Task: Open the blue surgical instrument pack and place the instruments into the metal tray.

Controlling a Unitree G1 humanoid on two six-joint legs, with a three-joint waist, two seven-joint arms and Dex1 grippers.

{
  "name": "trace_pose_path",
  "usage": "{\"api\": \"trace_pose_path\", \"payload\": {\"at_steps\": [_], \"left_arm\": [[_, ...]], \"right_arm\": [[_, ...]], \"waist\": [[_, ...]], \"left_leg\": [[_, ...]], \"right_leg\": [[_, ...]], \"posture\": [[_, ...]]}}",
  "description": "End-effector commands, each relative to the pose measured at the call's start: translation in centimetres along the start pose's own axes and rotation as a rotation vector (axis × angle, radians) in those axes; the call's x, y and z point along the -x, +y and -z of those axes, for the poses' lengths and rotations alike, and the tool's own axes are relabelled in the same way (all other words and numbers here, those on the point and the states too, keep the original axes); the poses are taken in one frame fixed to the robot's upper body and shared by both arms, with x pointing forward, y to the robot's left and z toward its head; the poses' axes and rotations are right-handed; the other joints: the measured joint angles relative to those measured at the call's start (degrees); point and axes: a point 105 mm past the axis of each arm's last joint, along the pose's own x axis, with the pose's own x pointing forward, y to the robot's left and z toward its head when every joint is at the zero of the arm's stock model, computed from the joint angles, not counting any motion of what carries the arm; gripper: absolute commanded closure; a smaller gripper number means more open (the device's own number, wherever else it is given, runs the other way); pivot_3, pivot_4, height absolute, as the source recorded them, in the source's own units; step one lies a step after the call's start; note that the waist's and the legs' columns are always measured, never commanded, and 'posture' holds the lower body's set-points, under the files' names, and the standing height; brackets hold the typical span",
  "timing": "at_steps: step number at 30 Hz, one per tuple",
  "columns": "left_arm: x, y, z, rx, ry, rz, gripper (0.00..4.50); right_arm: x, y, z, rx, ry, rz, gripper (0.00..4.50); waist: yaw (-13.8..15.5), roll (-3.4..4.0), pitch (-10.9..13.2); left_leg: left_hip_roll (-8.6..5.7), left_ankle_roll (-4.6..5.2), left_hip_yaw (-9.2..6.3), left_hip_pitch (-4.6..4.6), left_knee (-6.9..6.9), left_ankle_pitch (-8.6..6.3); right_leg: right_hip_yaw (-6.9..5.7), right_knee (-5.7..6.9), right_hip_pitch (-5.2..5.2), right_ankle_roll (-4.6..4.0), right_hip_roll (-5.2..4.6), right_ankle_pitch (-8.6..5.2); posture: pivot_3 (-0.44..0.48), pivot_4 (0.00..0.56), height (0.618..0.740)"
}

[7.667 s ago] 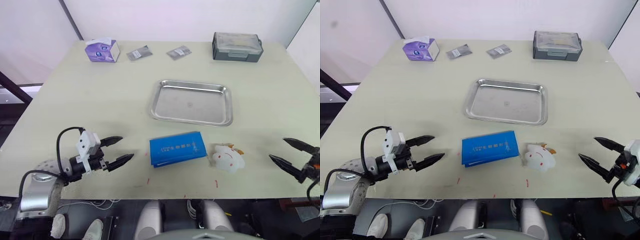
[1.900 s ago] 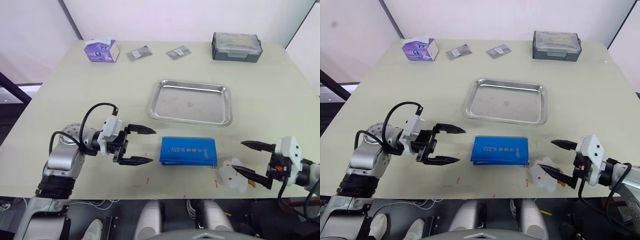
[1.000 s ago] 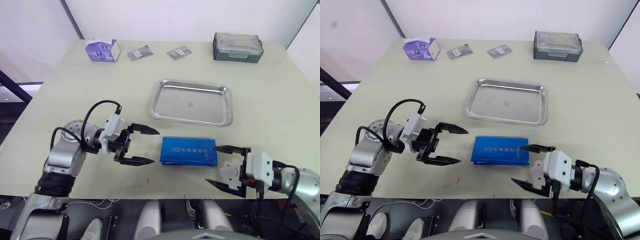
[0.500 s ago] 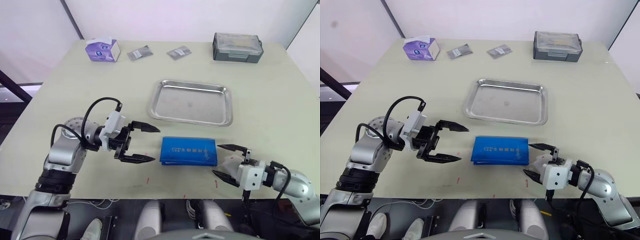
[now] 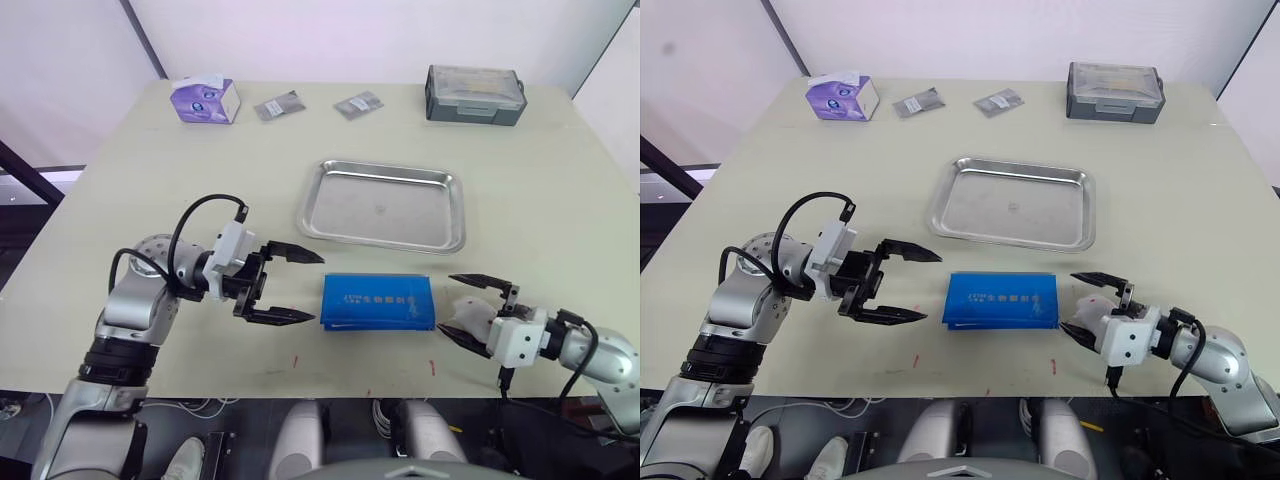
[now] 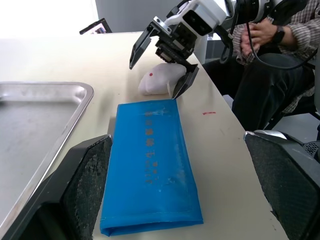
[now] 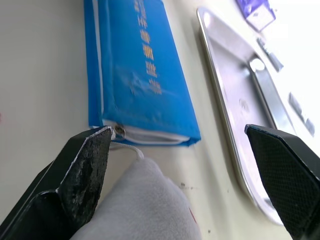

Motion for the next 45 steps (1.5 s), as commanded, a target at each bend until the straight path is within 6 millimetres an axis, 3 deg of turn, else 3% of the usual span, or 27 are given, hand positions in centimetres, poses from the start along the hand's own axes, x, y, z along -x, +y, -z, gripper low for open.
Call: {"api": "trace_pose_path", "payload": {"at_steps": [1, 4, 7, 11, 20, 26, 41, 42, 44, 45], "left_arm": [[-0.1, -0.4, -0.4, -0.031, -0.005, 0.048, 0.01], [-0.2, -0.4, -0.3, -0.032, -0.008, 0.049, 0.01], [-0.1, -0.4, -0.3, -0.03, -0.01, 0.049, 0.01], [-0.2, -0.4, -0.2, -0.03, -0.012, 0.05, 0.01], [-0.1, -0.3, -0.2, -0.031, -0.015, 0.042, 0.01], [0.0, -0.2, -0.2, -0.03, -0.013, 0.037, 0.01], [-0.1, -0.1, 0.2, -0.052, 0.015, 0.065, 0.01], [-0.1, -0.1, 0.2, -0.054, 0.015, 0.065, 0.0], [0.0, -0.1, 0.2, -0.055, 0.015, 0.065, 0.0], [0.0, 0.0, 0.2, -0.056, 0.016, 0.065, 0.0]], "right_arm": [[0.7, -1.0, -2.2, 0.054, -0.089, 0.031, 0.03], [0.9, -1.0, -3.6, 0.05, -0.161, 0.032, 0.03], [0.6, -2.7, -4.7, 0.095, -0.195, 0.086, 0.03], [0.0, -3.0, -3.6, 0.136, -0.125, 0.05, 0.03], [-0.6, -0.1, -0.1, 0.279, 0.049, -0.139, 0.03], [-0.3, 0.0, 0.4, 0.311, 0.065, -0.153, 0.03], [-3.1, -0.1, -0.2, 0.354, -0.035, -0.165, 0.03], [-3.2, 0.0, -0.1, 0.353, -0.039, -0.172, 0.52], [-3.3, 0.2, -0.1, 0.35, -0.045, -0.184, 0.94], [-3.4, 0.2, -0.1, 0.348, -0.046, -0.189, 1.49]], "waist": [[-0.01, 0.0, 0.0], [0.07, 0.0, 0.0], [-0.07, 0.0, 0.0], [0.05, 0.0, 0.0], [0.03, 0.01, 0.0], [0.08, 0.0, 0.0], [-0.3, -0.01, -0.01], [-0.29, -0.01, -0.01], [-0.29, -0.01, -0.01], [-0.29, -0.01, -0.01]], "left_leg": [[0.0, 0.0, 0.0, 0.0, 0.0, 0.0], [0.0, 0.0, -0.02, -0.01, 0.0, 0.0], [0.0, 0.0, -0.04, 0.0, 0.0, 0.0], [0.0, 0.0, -0.09, 0.02, 0.0, 0.0], [-0.01, -0.01, 0.0, 0.0, 0.0, 0.0], [-0.01, -0.01, -0.01, 0.0, 0.01, 0.01], [0.0, -0.01, -0.01, 0.07, 0.01, 0.01], [0.0, -0.01, -0.01, 0.07, 0.01, 0.0], [0.0, 0.0, -0.01, 0.07, 0.01, 0.0], [0.0, -0.01, -0.01, 0.06, 0.01, 0.0]], "right_leg": [[0.0, 0.0, 0.0, 0.0, 0.0, 0.0], [-0.01, -0.01, 0.0, 0.0, 0.0, 0.0], [0.01, 0.0, 0.0, 0.0, 0.0, 0.0], [0.01, 0.01, 0.0, 0.0, 0.0, 0.0], [0.03, 0.0, 0.0, 0.0, 0.0, 0.0], [0.04, -0.01, 0.01, 0.0, 0.0, 0.0], [0.06, 0.04, 0.01, 0.0, 0.02, 0.0], [0.07, 0.03, 0.01, -0.01, 0.02, 0.0], [0.08, 0.03, 0.01, 0.0, 0.02, 0.0], [0.08, 0.03, 0.01, 0.0, 0.02, 0.01]], "posture": [[0.0, 0.15, 0.738], [0.0, 0.15, 0.738], [0.0, 0.15, 0.738], [0.0, 0.15, 0.738], [0.0, 0.15, 0.738], [0.0, 0.15, 0.738], [0.0, 0.15, 0.738], [0.0, 0.15, 0.738], [0.0, 0.15, 0.738], [0.0, 0.15, 0.738]]}}
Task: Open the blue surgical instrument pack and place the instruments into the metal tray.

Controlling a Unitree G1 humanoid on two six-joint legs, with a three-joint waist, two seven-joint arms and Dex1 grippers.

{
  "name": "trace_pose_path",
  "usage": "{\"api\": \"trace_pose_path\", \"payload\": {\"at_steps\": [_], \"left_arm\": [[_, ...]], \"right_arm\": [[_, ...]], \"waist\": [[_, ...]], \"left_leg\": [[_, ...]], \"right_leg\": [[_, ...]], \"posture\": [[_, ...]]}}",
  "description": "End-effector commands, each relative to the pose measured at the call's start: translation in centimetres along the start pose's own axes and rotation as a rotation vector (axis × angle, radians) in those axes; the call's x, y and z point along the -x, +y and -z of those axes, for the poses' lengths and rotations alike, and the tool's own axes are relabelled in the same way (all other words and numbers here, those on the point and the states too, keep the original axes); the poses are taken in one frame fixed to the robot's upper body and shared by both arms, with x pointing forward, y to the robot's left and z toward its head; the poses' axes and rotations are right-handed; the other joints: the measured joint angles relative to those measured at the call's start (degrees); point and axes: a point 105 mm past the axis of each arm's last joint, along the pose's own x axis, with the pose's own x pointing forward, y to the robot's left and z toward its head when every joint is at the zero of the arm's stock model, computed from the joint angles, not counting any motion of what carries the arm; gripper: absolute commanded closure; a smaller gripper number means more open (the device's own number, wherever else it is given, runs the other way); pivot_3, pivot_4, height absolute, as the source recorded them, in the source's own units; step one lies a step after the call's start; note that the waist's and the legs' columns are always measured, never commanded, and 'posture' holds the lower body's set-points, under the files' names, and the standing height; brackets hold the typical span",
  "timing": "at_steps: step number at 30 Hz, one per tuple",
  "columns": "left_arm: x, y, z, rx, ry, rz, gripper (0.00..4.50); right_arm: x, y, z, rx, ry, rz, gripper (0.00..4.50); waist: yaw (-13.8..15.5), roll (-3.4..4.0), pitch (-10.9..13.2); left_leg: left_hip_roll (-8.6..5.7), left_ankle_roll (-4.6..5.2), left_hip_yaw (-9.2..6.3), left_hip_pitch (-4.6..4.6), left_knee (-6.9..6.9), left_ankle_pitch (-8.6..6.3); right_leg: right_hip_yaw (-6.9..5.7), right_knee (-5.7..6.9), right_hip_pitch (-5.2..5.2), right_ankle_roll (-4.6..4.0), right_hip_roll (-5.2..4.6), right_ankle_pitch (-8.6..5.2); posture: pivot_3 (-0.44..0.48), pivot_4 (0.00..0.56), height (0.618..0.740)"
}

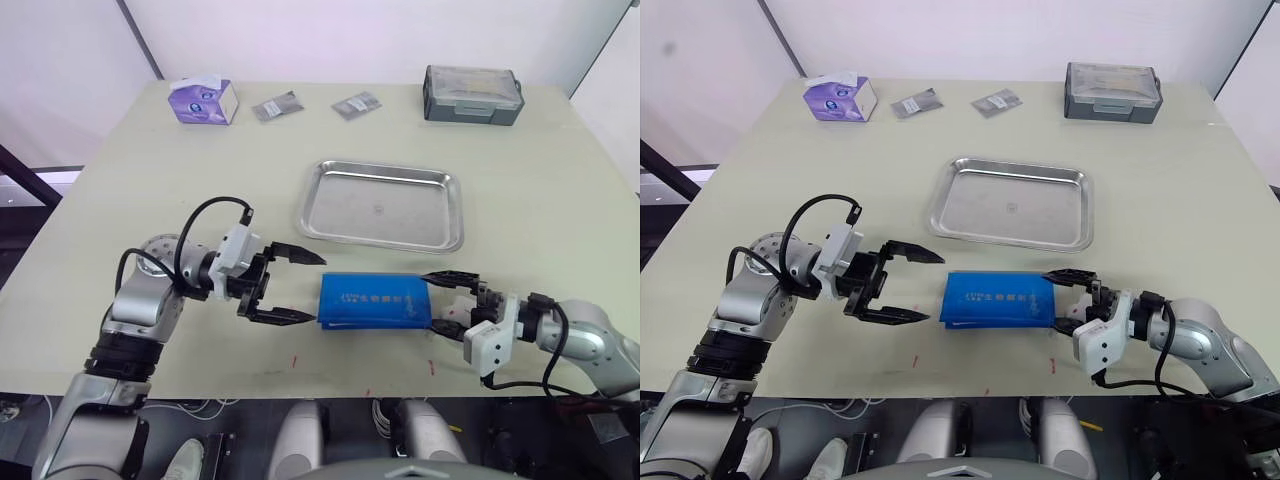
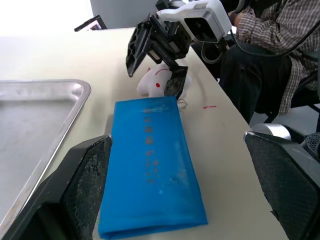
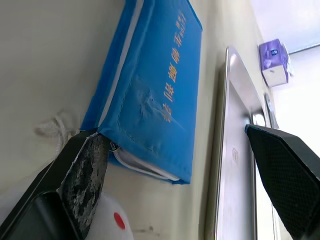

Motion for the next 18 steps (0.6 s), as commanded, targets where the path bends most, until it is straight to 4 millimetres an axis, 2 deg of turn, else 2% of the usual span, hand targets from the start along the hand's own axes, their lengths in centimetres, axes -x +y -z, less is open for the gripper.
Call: {"api": "trace_pose_path", "payload": {"at_steps": [1, 4, 7, 8, 14, 18], "left_arm": [[0.4, -0.3, -0.6, -0.042, 0.001, 0.042, 0.0], [0.4, -0.3, -0.6, -0.043, 0.001, 0.04, 0.0], [0.5, -0.3, -0.6, -0.044, 0.0, 0.039, 0.0], [0.5, -0.3, -0.6, -0.045, -0.001, 0.039, 0.0], [0.4, -0.4, -0.5, -0.048, -0.002, 0.038, 0.0], [0.4, -0.4, -0.6, -0.052, -0.007, 0.04, 0.0]], "right_arm": [[-0.2, 0.2, 0.1, -0.002, -0.006, -0.016, 2.16], [-0.3, 0.4, 0.2, -0.007, -0.008, -0.027, 3.51], [-0.3, 0.6, 0.0, -0.014, -0.021, -0.042, 4.26], [-0.3, 0.7, 0.0, -0.019, -0.028, -0.046, 4.39], [0.2, 0.7, 0.0, -0.038, -0.042, -0.046, 4.39], [0.8, 0.2, -0.5, -0.114, -0.093, -0.016, 4.39]], "waist": [[0.0, 0.0, 0.0], [0.01, 0.0, 0.0], [0.06, 0.0, 0.0], [0.1, 0.0, 0.0], [0.18, 0.0, 0.0], [0.25, 0.0, 0.0]], "left_leg": [[0.0, 0.0, -0.01, 0.0, 0.0, 0.0], [0.01, 0.0, -0.01, 0.0, 0.0, 0.0], [0.01, 0.0, -0.02, 0.0, 0.0, 0.0], [0.01, 0.0, -0.02, 0.0, 0.0, 0.0], [0.01, 0.0, -0.01, -0.01, 0.0, 0.0], [0.01, 0.0, -0.02, -0.01, 0.0, 0.0]], "right_leg": [[-0.01, 0.0, 0.0, 0.0, 0.0, 0.0], [0.0, 0.01, 0.0, 0.0, 0.0, 0.0], [0.0, 0.0, -0.01, 0.0, 0.0, 0.0], [0.0, 0.01, 0.0, 0.0, 0.0, 0.0], [-0.01, 0.0, 0.0, 0.0, 0.0, 0.0], [-0.01, -0.01, 0.0, 0.0, 0.0, 0.0]], "posture": [[0.0, 0.15, 0.738], [0.0, 0.15, 0.738], [0.0, 0.15, 0.738], [0.0, 0.15, 0.738], [0.0, 0.15, 0.738], [0.0, 0.15, 0.738]]}}
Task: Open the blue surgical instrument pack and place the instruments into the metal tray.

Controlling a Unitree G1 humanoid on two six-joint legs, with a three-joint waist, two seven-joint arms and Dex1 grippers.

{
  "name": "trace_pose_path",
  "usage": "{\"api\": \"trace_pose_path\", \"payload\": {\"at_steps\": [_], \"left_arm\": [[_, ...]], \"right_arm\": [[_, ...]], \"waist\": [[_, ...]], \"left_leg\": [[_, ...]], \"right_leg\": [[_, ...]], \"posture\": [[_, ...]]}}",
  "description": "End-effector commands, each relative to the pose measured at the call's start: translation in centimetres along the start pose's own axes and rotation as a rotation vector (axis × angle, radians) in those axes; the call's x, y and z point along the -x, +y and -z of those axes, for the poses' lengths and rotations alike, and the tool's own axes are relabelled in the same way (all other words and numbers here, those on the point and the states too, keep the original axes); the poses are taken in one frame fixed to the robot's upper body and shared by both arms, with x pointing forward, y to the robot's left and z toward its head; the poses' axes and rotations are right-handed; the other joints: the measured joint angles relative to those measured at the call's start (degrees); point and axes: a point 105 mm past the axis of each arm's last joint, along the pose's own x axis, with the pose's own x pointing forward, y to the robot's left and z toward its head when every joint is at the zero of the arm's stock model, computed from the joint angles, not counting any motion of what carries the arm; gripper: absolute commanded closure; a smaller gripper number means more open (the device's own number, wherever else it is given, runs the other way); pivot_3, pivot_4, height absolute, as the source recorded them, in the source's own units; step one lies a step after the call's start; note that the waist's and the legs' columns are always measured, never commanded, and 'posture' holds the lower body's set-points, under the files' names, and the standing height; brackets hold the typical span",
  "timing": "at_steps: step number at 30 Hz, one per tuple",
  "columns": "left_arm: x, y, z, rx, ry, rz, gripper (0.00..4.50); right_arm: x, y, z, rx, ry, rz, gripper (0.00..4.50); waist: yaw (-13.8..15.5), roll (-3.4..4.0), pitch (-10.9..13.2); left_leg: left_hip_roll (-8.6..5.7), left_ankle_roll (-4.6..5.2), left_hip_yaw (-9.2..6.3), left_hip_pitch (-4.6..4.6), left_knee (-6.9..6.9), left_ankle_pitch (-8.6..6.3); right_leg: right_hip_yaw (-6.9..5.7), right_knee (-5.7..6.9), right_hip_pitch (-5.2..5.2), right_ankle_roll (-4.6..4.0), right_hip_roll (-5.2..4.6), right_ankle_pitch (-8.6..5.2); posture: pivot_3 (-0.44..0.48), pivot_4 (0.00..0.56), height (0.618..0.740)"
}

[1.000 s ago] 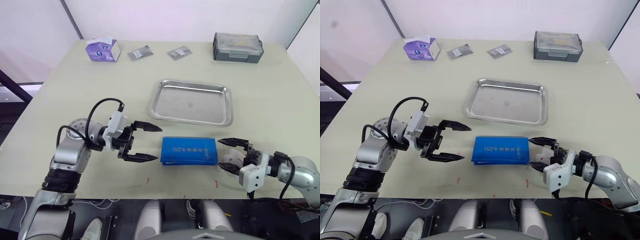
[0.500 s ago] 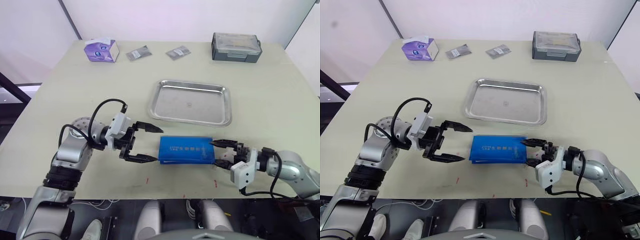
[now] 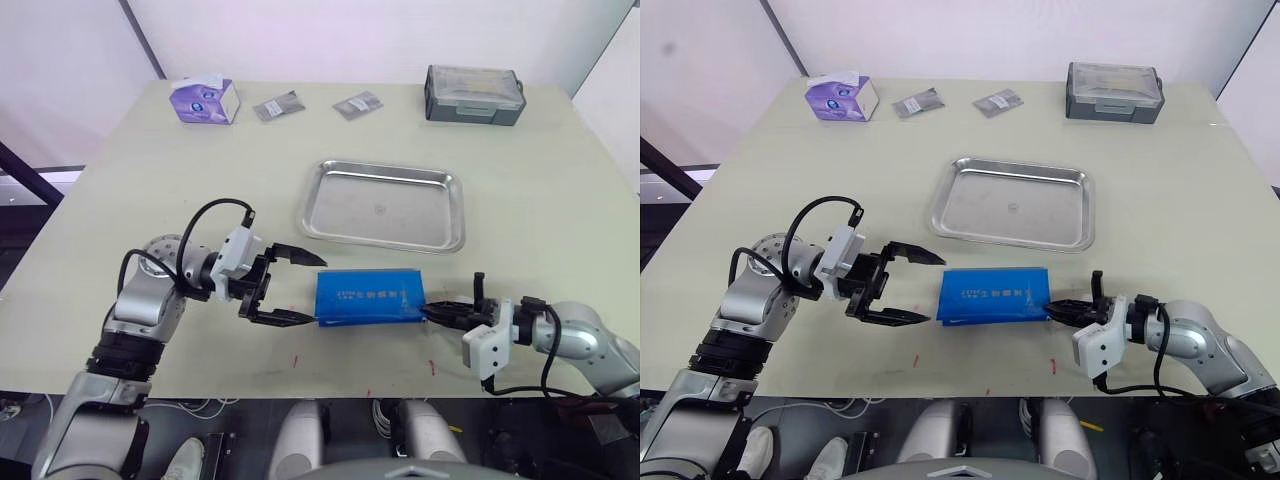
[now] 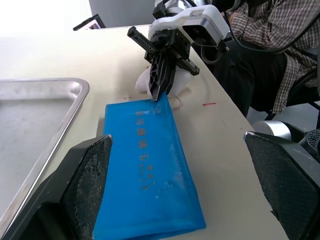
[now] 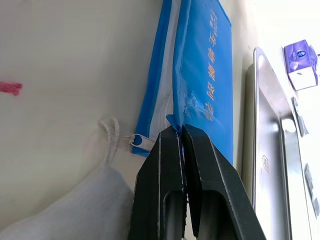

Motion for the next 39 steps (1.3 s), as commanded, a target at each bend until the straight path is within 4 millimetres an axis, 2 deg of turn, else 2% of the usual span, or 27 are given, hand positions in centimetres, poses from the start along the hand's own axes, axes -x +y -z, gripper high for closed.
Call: {"api": "trace_pose_path", "payload": {"at_steps": [1, 6, 8, 11, 15, 23, 28, 32, 39], "left_arm": [[0.4, -0.4, -0.7, -0.037, -0.009, 0.039, 0.0], [0.4, -0.4, -0.6, -0.048, -0.005, 0.037, 0.0], [0.2, -0.5, -0.6, -0.05, -0.011, 0.049, 0.0], [-0.1, -0.5, -0.6, -0.067, -0.019, 0.057, 0.0], [-0.5, -0.5, -0.3, -0.072, -0.02, 0.07, 0.0], [-1.3, 1.1, 1.0, -0.078, -0.032, 0.048, 0.0], [-3.0, 1.8, 2.1, -0.109, -0.035, 0.073, 0.0], [-3.5, 1.7, 1.6, -0.119, -0.06, 0.105, 0.0], [-2.7, 0.9, 1.2, -0.114, -0.061, 0.126, 0.0]], "right_arm": [[0.8, -0.6, -1.0, -0.079, -0.078, 0.032, 4.39], [1.9, -0.9, -2.2, -0.206, -0.164, 0.028, 4.39], [2.3, -1.3, -2.2, -0.333, -0.194, 0.04, 4.39], [2.6, -2.4, -2.0, -0.487, -0.22, 0.067, 4.39], [2.9, -2.7, -1.2, -0.599, -0.219, 0.036, 4.39], [3.1, -3.4, 1.0, -0.683, -0.179, -0.013, 4.39], [3.0, -4.3, 2.3, -0.73, -0.164, -0.019, 4.39], [2.8, -5.2, 1.9, -0.806, -0.212, -0.011, 4.39], [2.9, -4.7, 0.9, -0.927, -0.242, -0.036, 4.39]], "waist": [[0.03, 0.0, 0.0], [0.02, 0.0, 0.0], [-0.02, 0.0, 0.0], [-0.01, 0.0, 0.0], [0.09, 0.0, 0.0], [0.04, 0.0, 0.0], [0.03, 0.0, 0.0], [0.01, 0.0, 0.0], [0.07, 0.01, 0.0]], "left_leg": [[0.0, 0.0, 0.0, -0.01, 0.0, 0.0], [0.0, 0.0, -0.03, -0.01, 0.0, 0.0], [0.0, 0.01, -0.07, -0.01, 0.0, 0.0], [0.01, 0.01, -0.09, -0.01, 0.0, 0.0], [0.01, 0.01, -0.09, -0.01, 0.0, -0.01], [-0.01, 0.01, -0.04, -0.02, 0.01, -0.01], [-0.03, 0.01, 0.01, -0.03, 0.03, 0.0], [-0.03, 0.0, -0.01, -0.05, 0.02, 0.0], [-0.03, 0.0, -0.12, -0.06, 0.01, 0.0]], "right_leg": [[0.0, 0.0, 0.0, 0.0, 0.0, 0.0], [0.0, -0.01, 0.0, 0.0, -0.01, 0.0], [-0.01, -0.01, 0.0, 0.0, -0.01, 0.0], [0.0, 0.0, 0.0, 0.0, -0.01, 0.0], [-0.01, -0.01, 0.01, 0.0, -0.01, 0.0], [-0.03, -0.02, 0.0, 0.0, 0.0, 0.0], [-0.05, -0.01, 0.01, 0.0, 0.0, 0.0], [-0.05, -0.02, 0.0, 0.0, 0.02, 0.0], [-0.06, -0.01, 0.0, 0.0, 0.01, 0.0]], "posture": [[0.0, 0.15, 0.738], [0.0, 0.15, 0.738], [0.0, 0.15, 0.738], [0.0, 0.15, 0.738], [0.0, 0.15, 0.738], [0.0, 0.15, 0.738], [0.0, 0.15, 0.738], [0.0, 0.15, 0.738], [0.0, 0.15, 0.738]]}}
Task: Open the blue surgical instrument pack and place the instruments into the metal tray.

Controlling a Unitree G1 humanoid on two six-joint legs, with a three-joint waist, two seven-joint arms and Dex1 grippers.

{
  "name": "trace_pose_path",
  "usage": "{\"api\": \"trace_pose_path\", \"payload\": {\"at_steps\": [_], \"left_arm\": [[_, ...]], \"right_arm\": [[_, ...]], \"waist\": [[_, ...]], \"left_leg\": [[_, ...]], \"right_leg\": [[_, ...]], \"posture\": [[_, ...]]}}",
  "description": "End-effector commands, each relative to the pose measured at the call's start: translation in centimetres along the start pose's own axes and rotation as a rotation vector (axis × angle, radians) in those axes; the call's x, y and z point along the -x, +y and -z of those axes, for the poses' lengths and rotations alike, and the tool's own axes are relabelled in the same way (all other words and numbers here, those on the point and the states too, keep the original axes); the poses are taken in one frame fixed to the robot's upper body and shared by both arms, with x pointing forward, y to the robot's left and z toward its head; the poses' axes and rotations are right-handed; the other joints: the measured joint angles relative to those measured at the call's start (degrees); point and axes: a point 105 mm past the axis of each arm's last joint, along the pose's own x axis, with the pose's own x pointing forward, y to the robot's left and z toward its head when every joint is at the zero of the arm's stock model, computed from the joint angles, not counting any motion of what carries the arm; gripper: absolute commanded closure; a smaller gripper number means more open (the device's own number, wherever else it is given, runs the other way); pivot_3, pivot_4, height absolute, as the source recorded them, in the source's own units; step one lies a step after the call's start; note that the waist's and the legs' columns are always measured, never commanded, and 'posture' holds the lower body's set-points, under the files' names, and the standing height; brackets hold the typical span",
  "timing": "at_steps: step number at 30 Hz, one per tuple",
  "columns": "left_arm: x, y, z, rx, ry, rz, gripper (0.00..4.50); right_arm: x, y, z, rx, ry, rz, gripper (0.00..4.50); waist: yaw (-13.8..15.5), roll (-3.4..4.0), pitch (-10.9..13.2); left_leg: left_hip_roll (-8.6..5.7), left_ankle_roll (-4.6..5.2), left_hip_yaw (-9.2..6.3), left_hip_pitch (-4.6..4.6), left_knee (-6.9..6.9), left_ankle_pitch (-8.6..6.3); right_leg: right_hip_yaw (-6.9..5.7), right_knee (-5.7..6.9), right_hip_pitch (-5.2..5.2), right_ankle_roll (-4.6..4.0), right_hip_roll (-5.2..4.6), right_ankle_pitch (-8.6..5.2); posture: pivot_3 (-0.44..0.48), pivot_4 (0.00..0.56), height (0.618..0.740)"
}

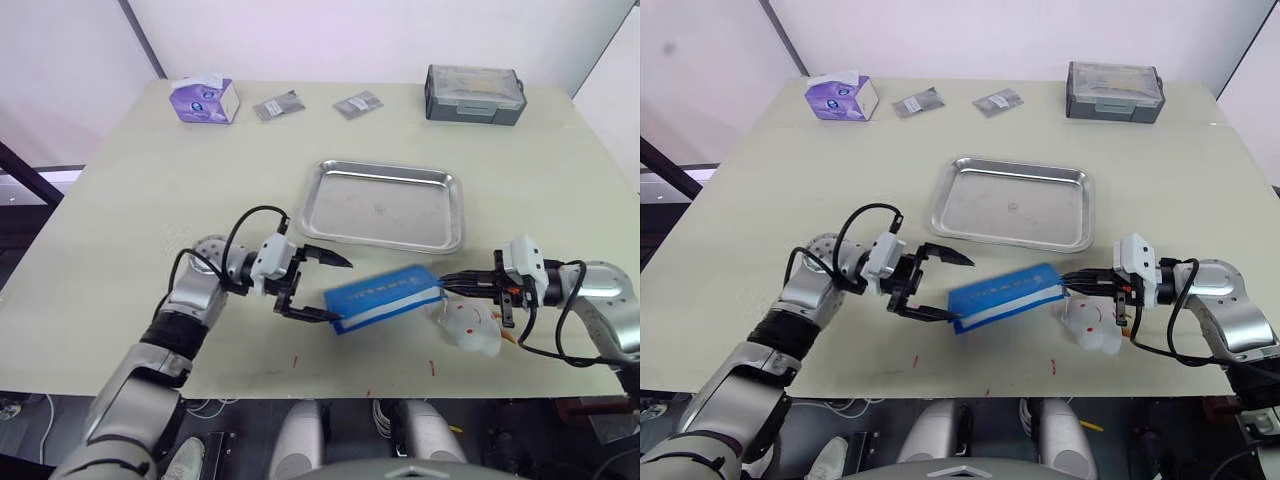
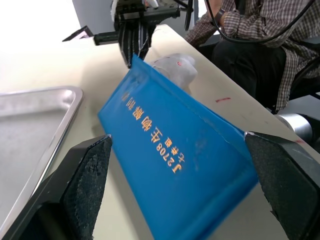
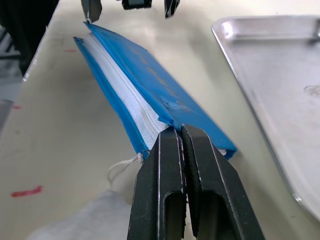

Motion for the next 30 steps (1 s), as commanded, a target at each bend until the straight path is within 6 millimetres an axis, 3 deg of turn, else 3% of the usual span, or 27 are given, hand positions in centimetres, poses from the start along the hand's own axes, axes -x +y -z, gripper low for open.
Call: {"api": "trace_pose_path", "payload": {"at_steps": [1, 6, 14, 29, 30], "left_arm": [[0.0, -0.9, -1.3, -0.04, -0.029, 0.077, 0.0], [0.4, -1.9, -1.4, -0.028, -0.023, 0.101, 0.0], [0.2, -2.4, -0.5, -0.046, 0.005, 0.121, 0.0], [-1.5, 0.7, 1.9, -0.13, 0.004, -0.021, 0.0], [-1.6, 1.0, 1.8, -0.12, -0.009, -0.035, 0.25]], "right_arm": [[0.3, 0.3, -1.4, -0.027, -0.046, -0.002, 4.39], [0.3, 0.4, -1.6, -0.174, -0.05, 0.012, 4.39], [0.2, 0.2, -1.6, -0.264, -0.037, 0.024, 4.39], [0.2, -0.4, -2.2, -0.339, -0.064, 0.043, 4.39], [0.1, -0.4, -2.3, -0.341, -0.067, 0.044, 4.47]], "waist": [[0.0, 0.0, 0.0], [-0.03, 0.02, 0.01], [-0.01, 0.02, 0.01], [0.01, 0.02, 0.01], [0.0, 0.02, 0.01]], "left_leg": [[0.0, 0.0, -0.01, 0.0, 0.0, 0.0], [0.01, 0.0, -0.05, 0.01, 0.0, 0.0], [0.0, 0.01, -0.02, -0.02, 0.0, 0.0], [-0.03, 0.01, 0.05, -0.07, 0.01, 0.0], [-0.03, 0.01, 0.05, -0.07, 0.01, 0.0]], "right_leg": [[0.01, 0.0, 0.0, 0.0, 0.0, 0.0], [0.01, 0.02, 0.0, 0.0, 0.0, 0.0], [0.0, -0.01, 0.0, 0.0, 0.0, 0.0], [-0.04, -0.03, 0.0, 0.0, 0.0, 0.0], [-0.05, -0.03, 0.0, 0.0, 0.0, 0.0]], "posture": [[0.0, 0.15, 0.738], [0.0, 0.15, 0.738], [0.0, 0.15, 0.738], [0.0, 0.15, 0.738], [0.0, 0.15, 0.738]]}}
